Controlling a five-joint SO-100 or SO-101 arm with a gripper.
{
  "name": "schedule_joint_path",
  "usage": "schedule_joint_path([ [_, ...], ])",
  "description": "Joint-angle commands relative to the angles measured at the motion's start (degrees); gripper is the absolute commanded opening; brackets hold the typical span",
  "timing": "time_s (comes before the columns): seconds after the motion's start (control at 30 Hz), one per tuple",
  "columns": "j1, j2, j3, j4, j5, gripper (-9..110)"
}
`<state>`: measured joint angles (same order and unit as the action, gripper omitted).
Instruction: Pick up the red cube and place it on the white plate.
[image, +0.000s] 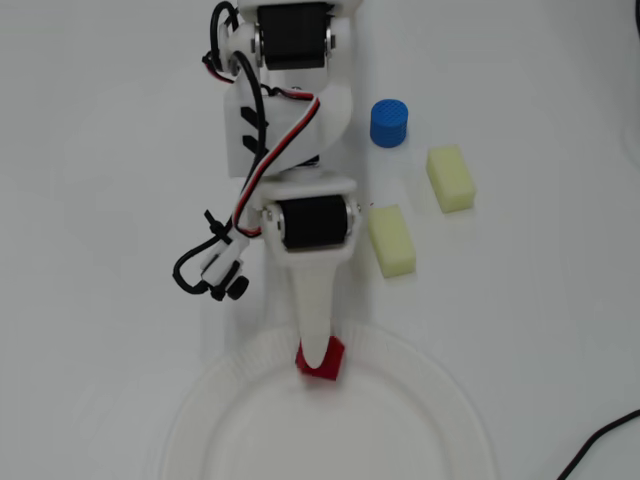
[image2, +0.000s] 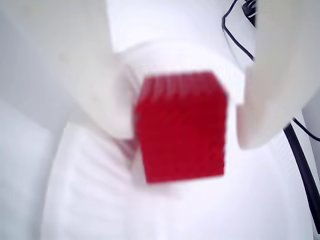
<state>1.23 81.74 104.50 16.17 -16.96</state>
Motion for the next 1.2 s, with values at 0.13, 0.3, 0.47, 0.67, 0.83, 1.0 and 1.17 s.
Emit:
schedule_joint_path([
  [0.13,-0.97,8.00,-5.36,8.96,0.26,21],
  [0.3,-0.97,15.47,-5.54,15.73,1.93,27],
  [0.47,-1.05,26.81,-5.54,27.33,4.92,35],
  [0.67,0.44,43.33,2.11,37.35,8.53,46],
  [0.83,2.02,60.91,17.75,37.88,7.73,48],
  [1.0,4.83,74.62,31.46,37.97,9.32,49],
  [1.17,3.87,87.45,45.70,37.88,10.90,47],
])
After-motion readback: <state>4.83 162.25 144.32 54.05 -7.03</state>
